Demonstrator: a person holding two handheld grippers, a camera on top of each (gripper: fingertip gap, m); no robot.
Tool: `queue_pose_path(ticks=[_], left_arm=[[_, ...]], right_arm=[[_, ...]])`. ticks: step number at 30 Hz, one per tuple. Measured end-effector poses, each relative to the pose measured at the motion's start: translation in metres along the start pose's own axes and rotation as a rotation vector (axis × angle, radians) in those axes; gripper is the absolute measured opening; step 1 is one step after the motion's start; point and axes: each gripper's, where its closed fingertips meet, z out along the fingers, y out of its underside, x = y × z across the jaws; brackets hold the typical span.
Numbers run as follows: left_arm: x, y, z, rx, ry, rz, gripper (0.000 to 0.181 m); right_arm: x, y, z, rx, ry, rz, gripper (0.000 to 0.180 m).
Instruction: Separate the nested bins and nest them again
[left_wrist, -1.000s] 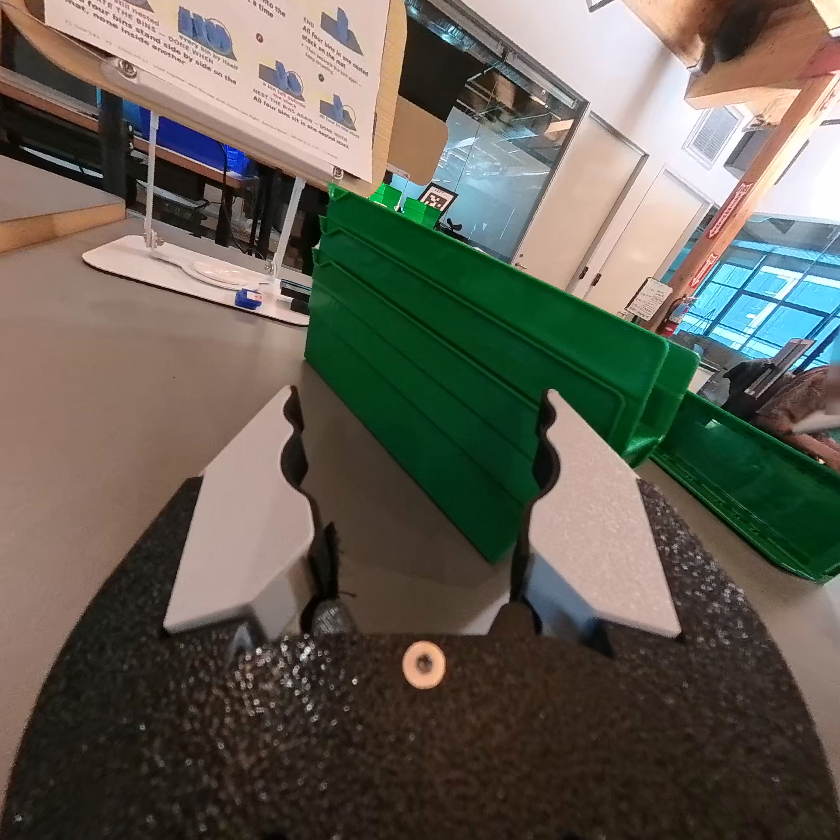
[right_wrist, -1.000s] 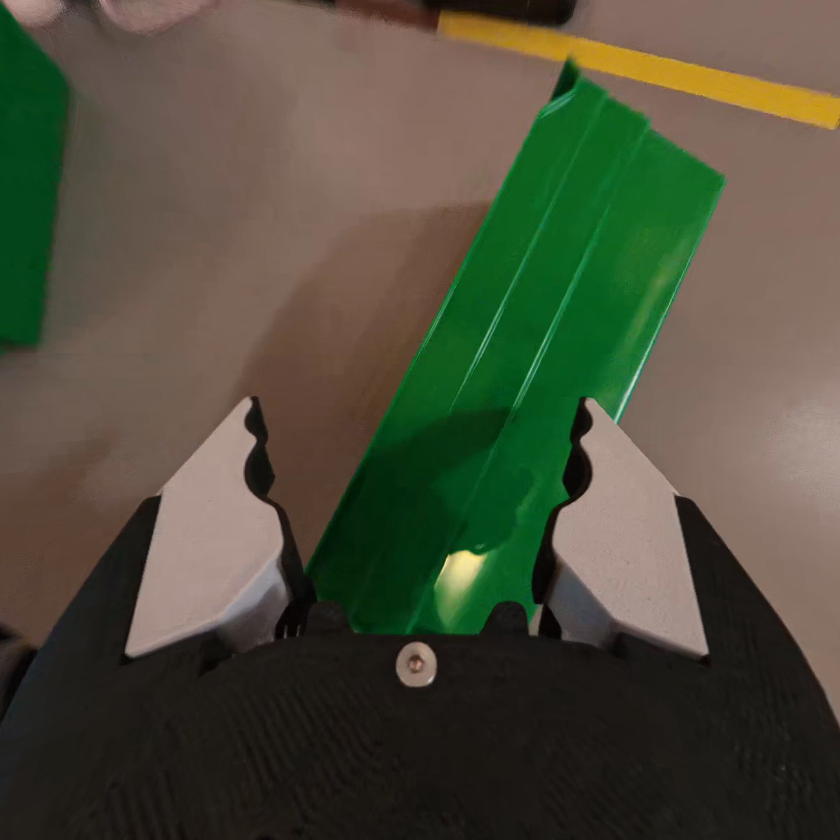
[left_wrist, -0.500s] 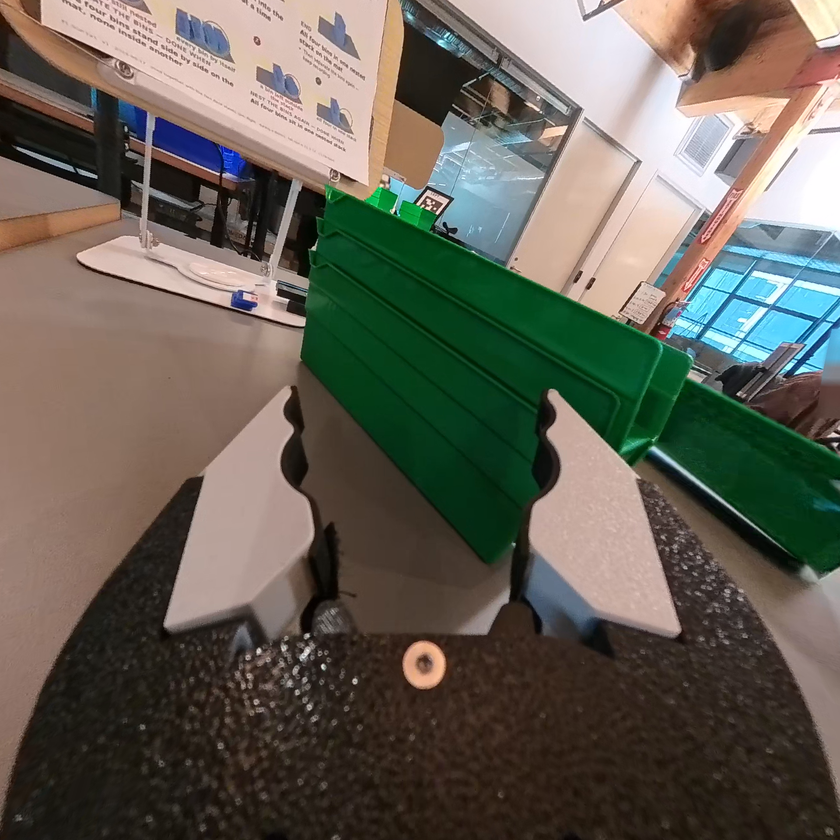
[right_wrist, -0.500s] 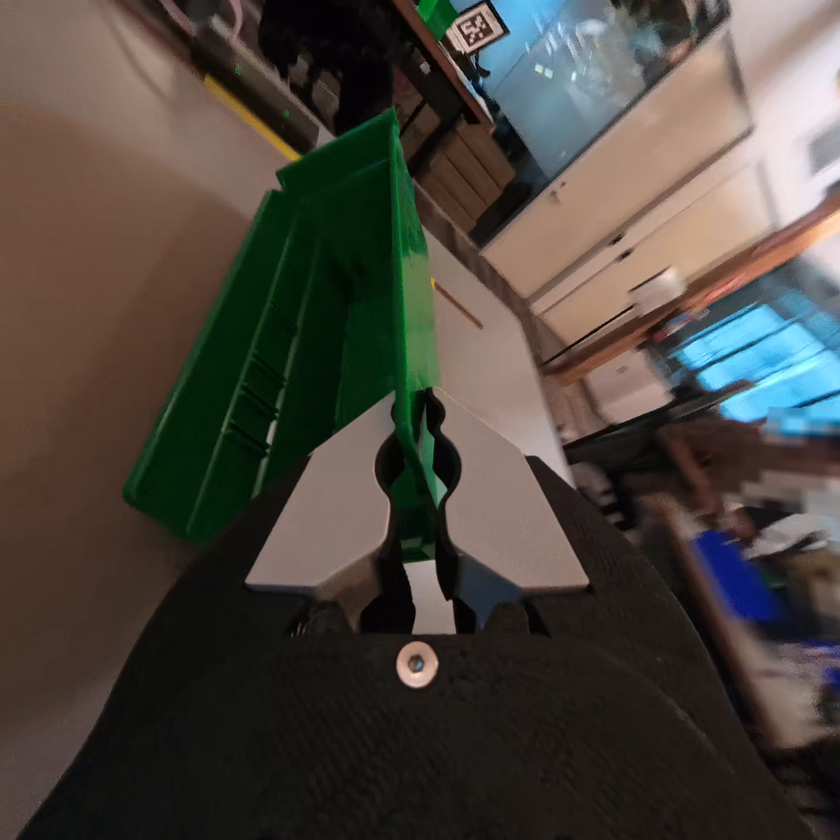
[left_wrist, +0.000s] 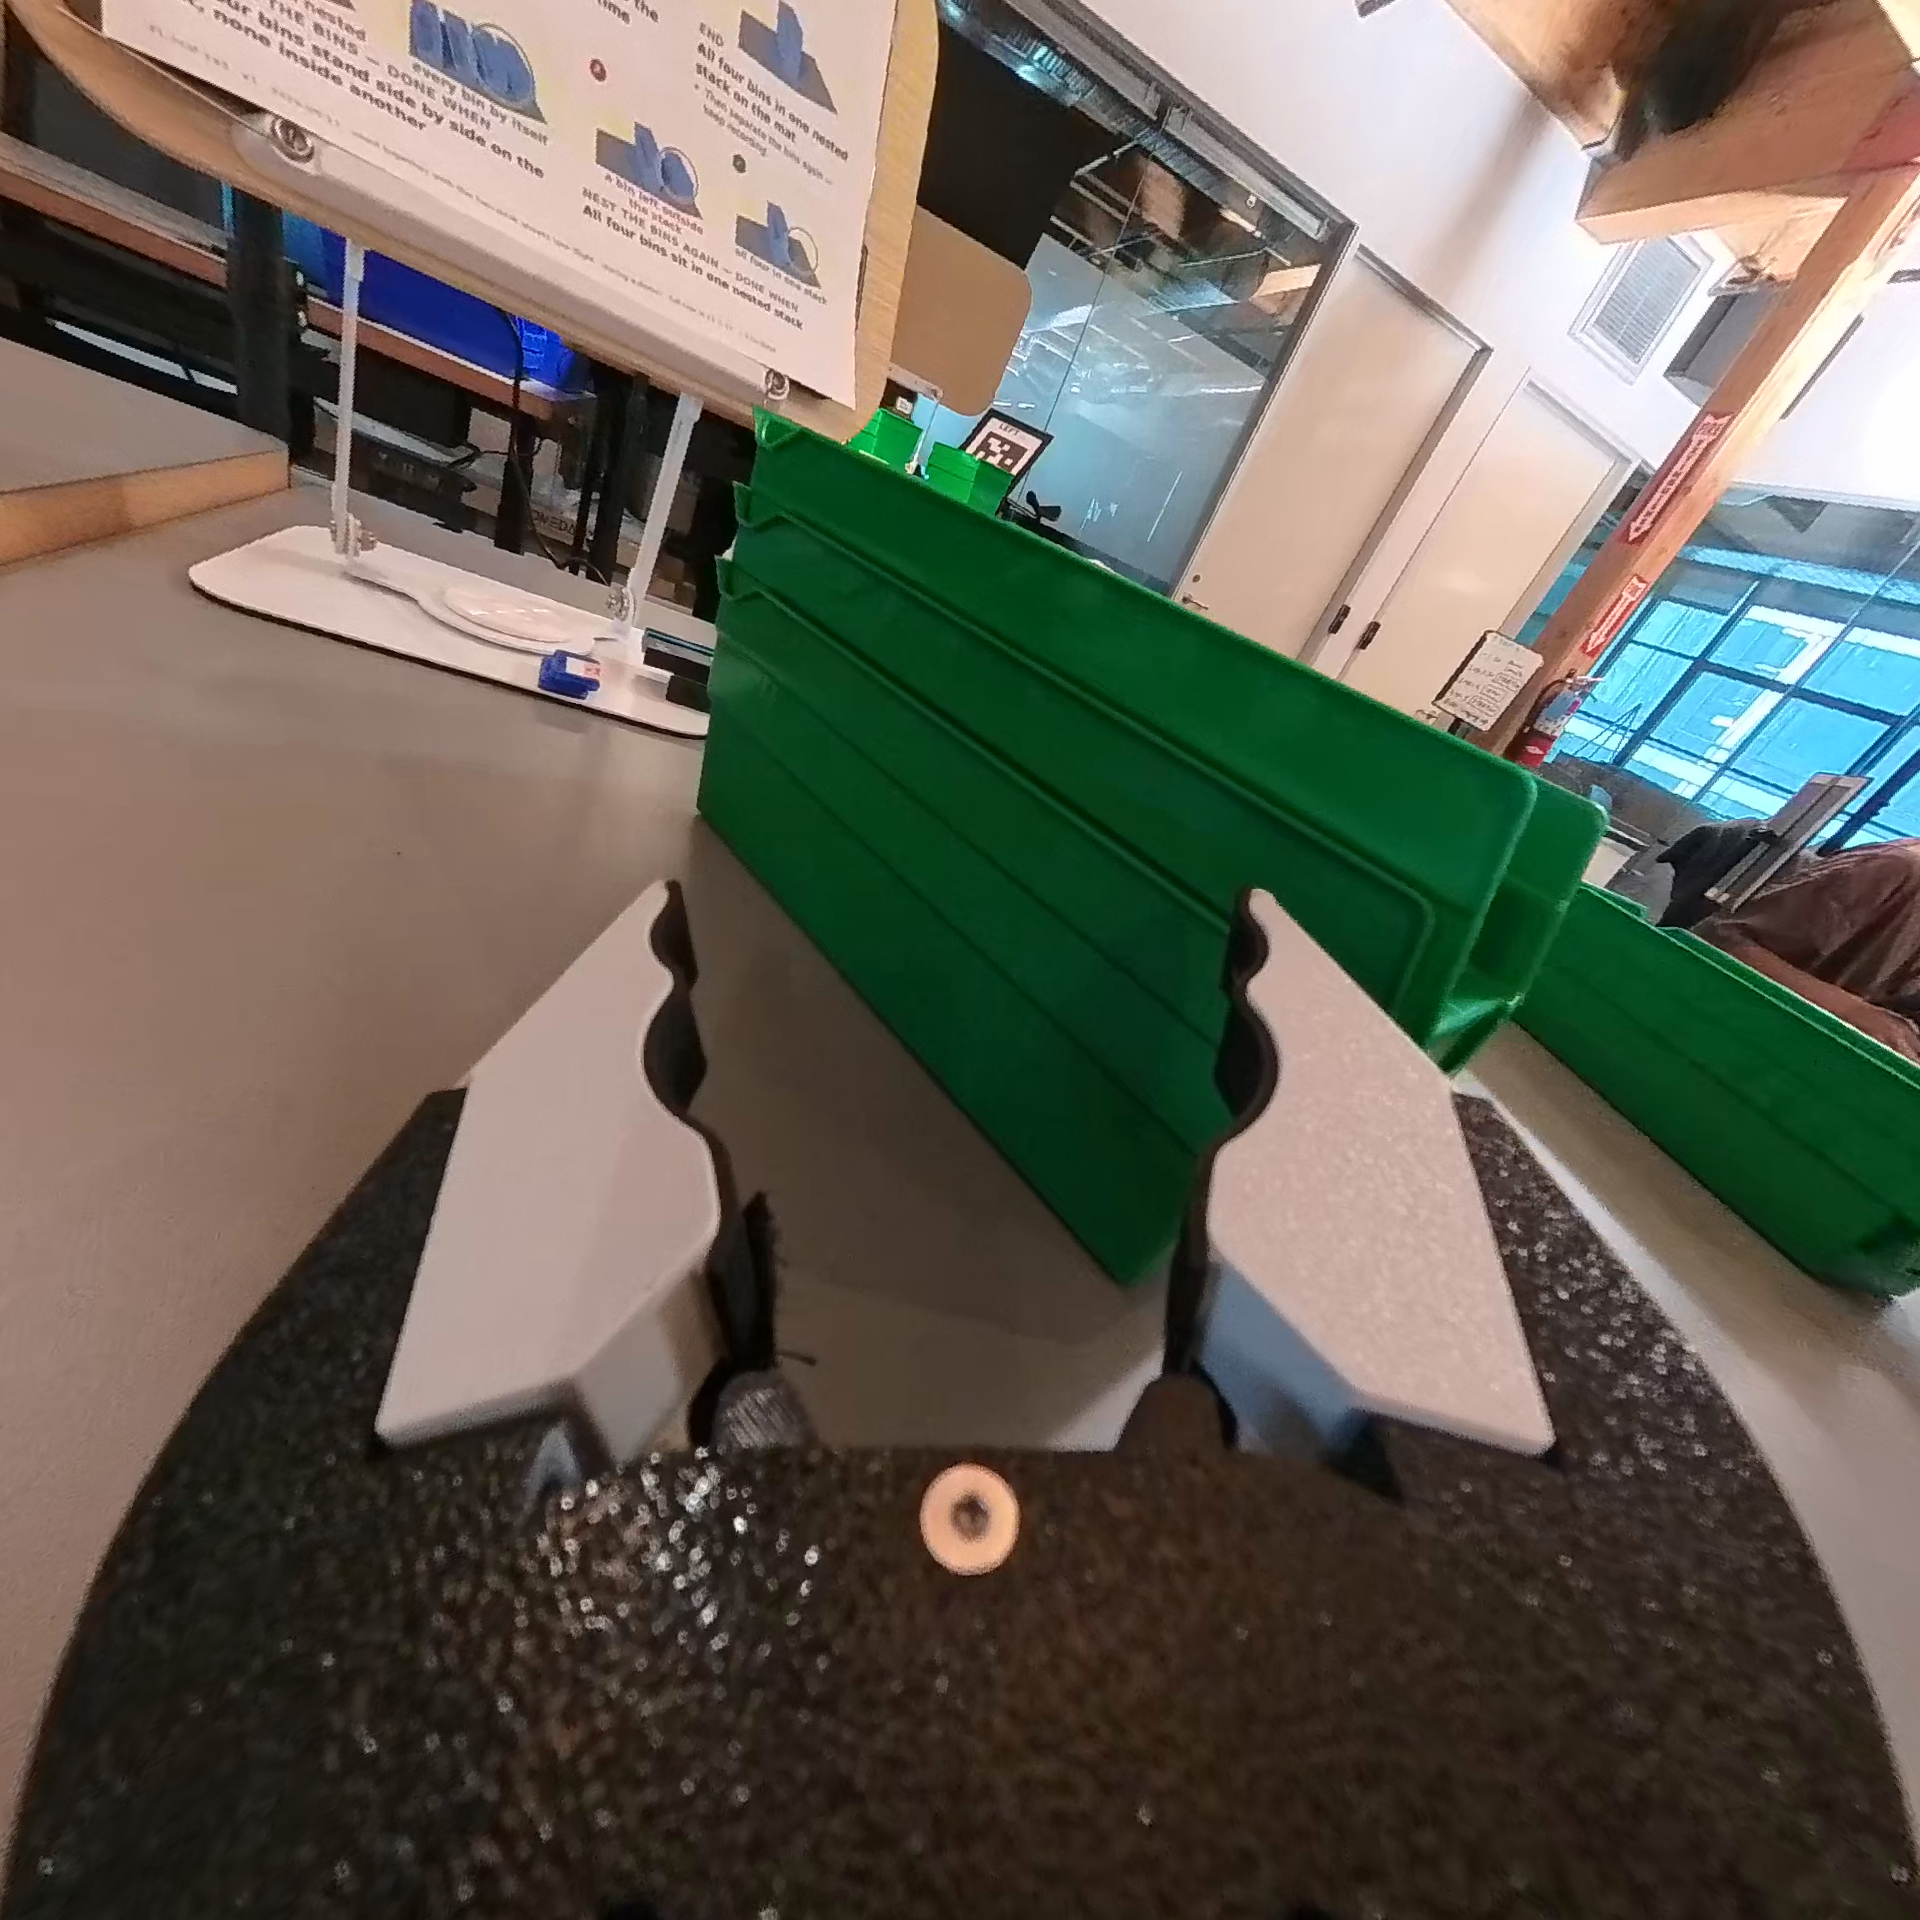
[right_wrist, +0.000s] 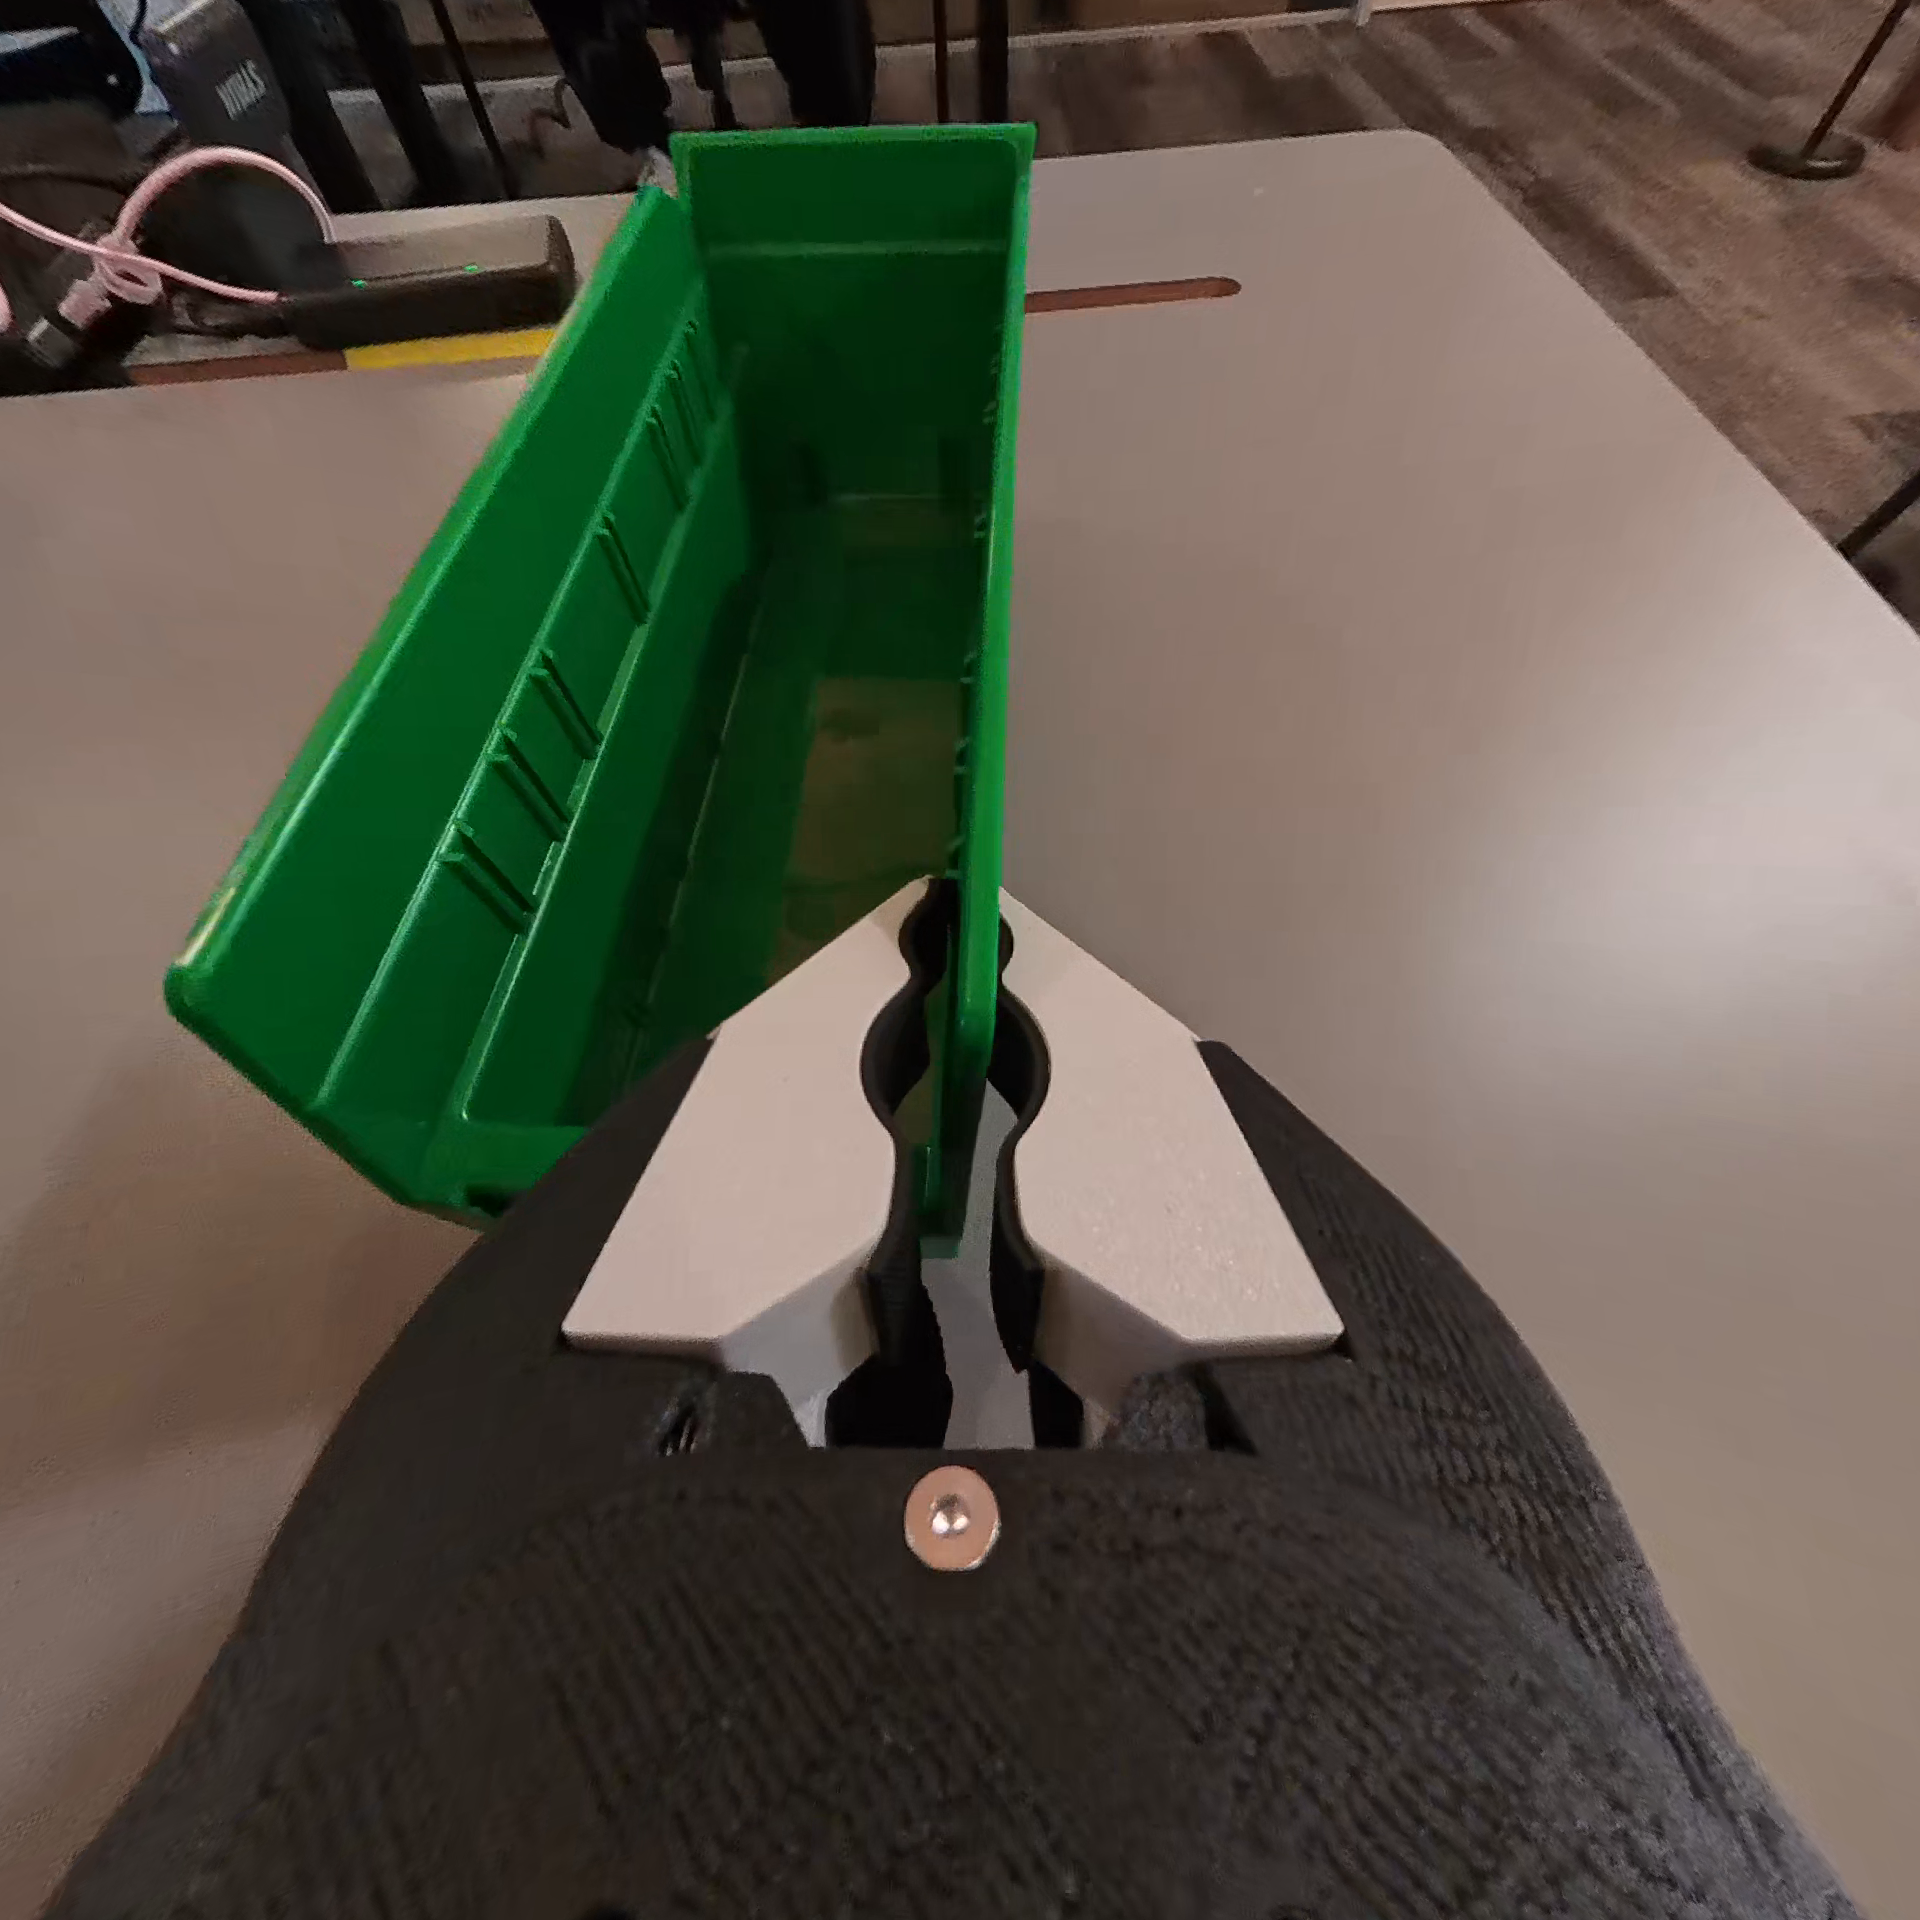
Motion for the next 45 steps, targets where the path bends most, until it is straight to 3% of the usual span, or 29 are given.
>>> queue_pose_path(ticks=[3,5,9,15,20,26,30,32,36,38,41,45], left_arm=[[0.000,0.000,0.000,0.002,0.001,0.001,0.100],[0.001,0.000,0.000,0.001,0.002,0.000,0.100],[0.001,0.000,0.000,-0.001,0.003,0.000,0.100],[0.000,0.001,0.001,-0.005,-0.004,0.003,0.100],[0.001,0.001,0.001,-0.007,-0.006,0.007,0.099],[0.000,0.000,0.001,-0.001,0.006,-0.018,0.099],[0.000,0.000,0.000,0.001,0.012,-0.032,0.099],[-0.001,0.000,0.001,0.001,0.013,-0.037,0.099],[-0.002,0.000,0.001,0.002,0.013,-0.049,0.099],[-0.002,0.000,0.001,0.003,0.016,-0.054,0.099],[-0.002,-0.001,0.001,0.005,0.020,-0.059,0.099],[-0.002,-0.001,0.001,0.005,0.025,-0.067,0.099]], right_arm=[[0.003,-0.002,0.002,0.015,0.022,-0.026,0.005],[0.012,-0.001,0.002,0.008,0.088,-0.051,0.050],[0.001,-0.010,-0.011,0.031,0.100,-0.079,0.089],[-0.056,-0.045,-0.048,0.117,0.035,-0.116,0.093],[-0.207,-0.089,-0.064,0.168,-0.328,-0.270,0.092],[-0.405,-0.090,-0.068,-0.012,-0.732,-0.552,0.083],[-0.477,-0.092,-0.046,-0.171,-0.808,-0.565,0.081],[-0.510,-0.088,-0.042,-0.290,-0.884,-0.517,0.091],[-0.547,-0.074,-0.019,-0.466,-0.805,-0.549,0.146],[-0.555,-0.061,-0.006,-0.563,-0.734,-0.592,0.160],[-0.559,-0.048,0.004,-0.675,-0.658,-0.637,0.155],[-0.561,-0.046,0.005,-0.756,-0.617,-0.648,0.128]])
